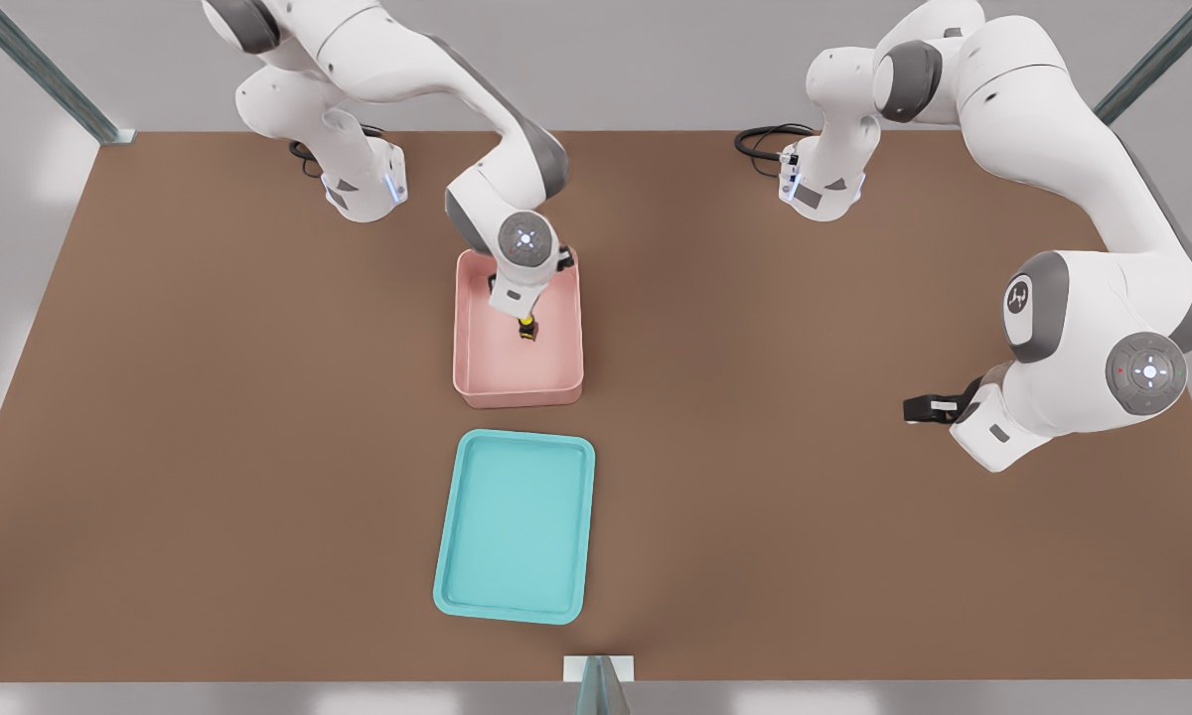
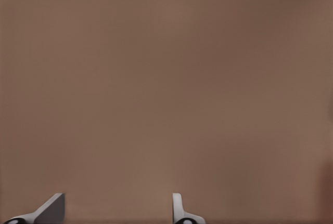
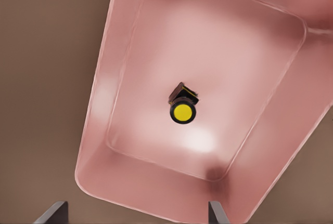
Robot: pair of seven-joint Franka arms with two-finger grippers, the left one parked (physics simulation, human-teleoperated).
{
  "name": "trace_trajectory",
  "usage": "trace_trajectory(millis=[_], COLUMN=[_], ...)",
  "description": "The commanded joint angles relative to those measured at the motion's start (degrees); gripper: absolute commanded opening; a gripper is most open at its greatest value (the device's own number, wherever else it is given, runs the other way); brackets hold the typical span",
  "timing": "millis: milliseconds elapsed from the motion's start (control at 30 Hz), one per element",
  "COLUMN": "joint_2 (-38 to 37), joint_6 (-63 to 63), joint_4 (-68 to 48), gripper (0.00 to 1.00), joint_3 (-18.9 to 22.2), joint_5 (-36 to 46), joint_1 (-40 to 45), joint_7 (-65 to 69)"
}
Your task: The left arm remains still, and the right arm places the button from the box into the tray
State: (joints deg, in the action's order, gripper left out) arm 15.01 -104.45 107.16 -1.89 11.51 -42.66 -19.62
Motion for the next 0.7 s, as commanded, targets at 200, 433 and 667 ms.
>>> trace_trajectory(millis=[200, 433, 667], joint_2=[0.11, 0.20, 0.20], joint_6=[-13.05, -34.15, -41.97], joint_4=[4.89, 16.41, 20.54], gripper=[1.00, 1.00, 1.00], joint_3=[5.58, 4.00, 3.38], joint_5=[0.53, 0.62, 0.71], joint_1=[-1.37, -2.25, -2.25], joint_7=[-7.54, -7.54, -9.03])
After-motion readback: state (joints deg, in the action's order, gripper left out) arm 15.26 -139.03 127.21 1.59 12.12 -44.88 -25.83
